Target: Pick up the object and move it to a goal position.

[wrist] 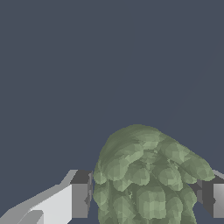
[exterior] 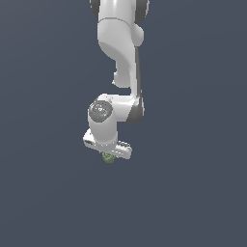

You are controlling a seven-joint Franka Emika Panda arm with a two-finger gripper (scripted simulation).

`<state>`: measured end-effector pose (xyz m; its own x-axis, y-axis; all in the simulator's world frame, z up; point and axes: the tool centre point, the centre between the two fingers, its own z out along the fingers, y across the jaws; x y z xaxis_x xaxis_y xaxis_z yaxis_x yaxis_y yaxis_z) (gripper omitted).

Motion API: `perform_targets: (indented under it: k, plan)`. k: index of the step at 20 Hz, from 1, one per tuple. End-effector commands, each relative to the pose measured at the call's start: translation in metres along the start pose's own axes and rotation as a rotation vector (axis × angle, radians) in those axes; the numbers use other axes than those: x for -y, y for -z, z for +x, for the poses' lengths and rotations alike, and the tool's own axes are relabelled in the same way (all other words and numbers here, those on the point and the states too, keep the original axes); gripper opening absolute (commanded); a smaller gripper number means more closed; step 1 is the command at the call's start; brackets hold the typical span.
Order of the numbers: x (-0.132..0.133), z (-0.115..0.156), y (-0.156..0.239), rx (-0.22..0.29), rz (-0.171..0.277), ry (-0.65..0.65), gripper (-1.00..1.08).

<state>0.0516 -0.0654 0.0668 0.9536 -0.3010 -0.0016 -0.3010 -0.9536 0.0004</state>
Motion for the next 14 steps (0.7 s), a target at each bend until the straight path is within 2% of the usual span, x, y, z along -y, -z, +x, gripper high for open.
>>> perform_targets:
  k: [1,7,14]
  plan:
    - [-0.001,0.0,0.016,-0.001,0.0,0.0,-1.0]
    - [-0.007,-0.002,0.071,-0.001,0.001,-0.001,-1.0]
    - [-0.014,-0.005,0.154,-0.001,0.001,-0.001,-1.0]
